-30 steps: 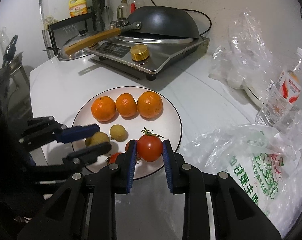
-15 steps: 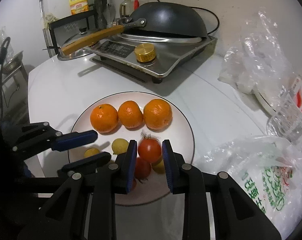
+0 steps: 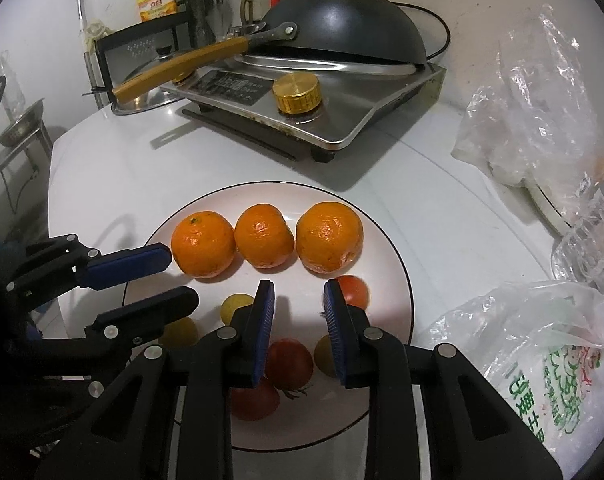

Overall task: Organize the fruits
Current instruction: 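Lower both fruits onto the white plate and open both tools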

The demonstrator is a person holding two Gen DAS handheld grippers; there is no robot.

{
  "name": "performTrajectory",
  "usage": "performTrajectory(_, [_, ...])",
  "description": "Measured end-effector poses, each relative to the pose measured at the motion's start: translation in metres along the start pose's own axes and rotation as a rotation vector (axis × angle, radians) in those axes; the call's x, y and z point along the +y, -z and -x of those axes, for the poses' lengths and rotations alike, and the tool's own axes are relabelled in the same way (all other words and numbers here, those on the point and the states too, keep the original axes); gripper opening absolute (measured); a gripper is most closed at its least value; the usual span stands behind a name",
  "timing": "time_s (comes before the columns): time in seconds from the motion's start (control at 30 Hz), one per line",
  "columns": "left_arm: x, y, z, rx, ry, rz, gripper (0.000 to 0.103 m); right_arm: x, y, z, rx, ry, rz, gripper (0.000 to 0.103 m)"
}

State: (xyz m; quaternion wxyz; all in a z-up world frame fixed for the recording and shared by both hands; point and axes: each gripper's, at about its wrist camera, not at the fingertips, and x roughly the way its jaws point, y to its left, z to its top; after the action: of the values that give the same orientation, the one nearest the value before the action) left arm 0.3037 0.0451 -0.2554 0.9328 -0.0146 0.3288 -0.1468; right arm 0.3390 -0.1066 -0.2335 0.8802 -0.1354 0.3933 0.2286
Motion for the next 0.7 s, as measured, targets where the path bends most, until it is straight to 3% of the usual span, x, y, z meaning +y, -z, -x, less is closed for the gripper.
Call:
performTrajectory(0.27, [-0.001, 0.0, 0.007, -0.005, -0.023, 0.006, 0.033, -0.001, 0.004, 0.011, -0.019, -0.007, -0.011, 0.028])
performTrajectory(0.5, [-0.01, -0.001, 0.028, -0.033, -0.041, 0.004, 0.048, 0.0, 0.013, 0.035, -0.052, -0.005, -0.012, 0.028])
performTrajectory(0.7, [-0.027, 0.001, 0.048, -0.051, -0.053, -0.015, 0.048, 0.001, 0.024, 0.059, -0.078, 0.0, -0.015, 0.028])
